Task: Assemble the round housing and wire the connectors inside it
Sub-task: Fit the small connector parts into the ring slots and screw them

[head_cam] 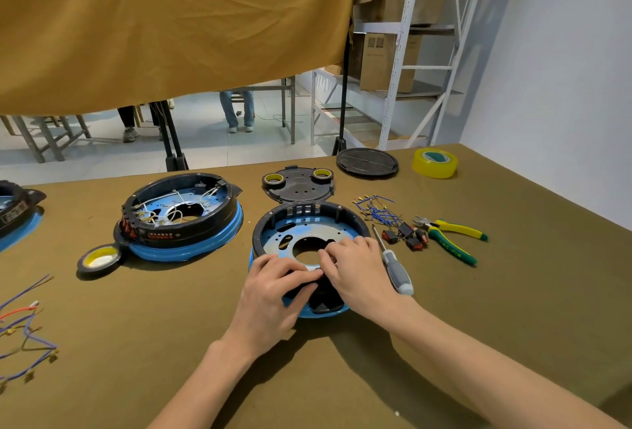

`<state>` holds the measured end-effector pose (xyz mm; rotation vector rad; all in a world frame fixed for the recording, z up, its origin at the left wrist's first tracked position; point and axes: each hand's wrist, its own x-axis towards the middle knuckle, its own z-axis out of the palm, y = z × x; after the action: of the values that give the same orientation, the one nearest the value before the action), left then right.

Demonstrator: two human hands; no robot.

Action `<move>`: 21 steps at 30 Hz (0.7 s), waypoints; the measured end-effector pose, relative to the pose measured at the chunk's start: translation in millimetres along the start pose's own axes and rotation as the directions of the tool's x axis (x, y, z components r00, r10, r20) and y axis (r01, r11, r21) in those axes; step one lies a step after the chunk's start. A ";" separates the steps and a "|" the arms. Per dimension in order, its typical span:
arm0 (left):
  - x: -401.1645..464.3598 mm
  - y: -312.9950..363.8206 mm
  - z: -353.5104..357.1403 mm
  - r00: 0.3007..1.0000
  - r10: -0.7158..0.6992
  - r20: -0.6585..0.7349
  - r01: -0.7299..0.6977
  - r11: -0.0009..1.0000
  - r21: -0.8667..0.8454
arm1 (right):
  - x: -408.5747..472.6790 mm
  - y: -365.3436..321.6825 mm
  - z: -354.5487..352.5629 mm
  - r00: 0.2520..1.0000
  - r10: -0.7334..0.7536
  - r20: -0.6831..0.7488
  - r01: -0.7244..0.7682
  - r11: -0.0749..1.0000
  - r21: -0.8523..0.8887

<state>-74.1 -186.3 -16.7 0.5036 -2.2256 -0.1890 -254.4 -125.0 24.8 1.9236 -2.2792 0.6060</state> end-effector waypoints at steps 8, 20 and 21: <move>6.7 19.5 -3.0 0.996 0.012 0.089 -0.016 0.999 0.046 | -8.7 24.1 -3.4 0.995 -0.093 -0.044 0.101 0.956 0.277; 8.5 2.0 -28.9 0.977 -0.147 0.152 0.134 0.987 0.094 | 18.3 41.0 -15.7 0.948 0.281 0.149 -0.318 0.855 0.410; 4.3 6.8 -28.3 0.981 -0.094 0.167 0.087 0.995 0.053 | 26.5 41.6 -19.6 0.947 0.269 0.175 -0.319 0.845 0.429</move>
<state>-57.1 -180.9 6.7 0.6349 -2.3788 -0.2375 -303.3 -137.3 41.6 1.8130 -2.7247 1.1957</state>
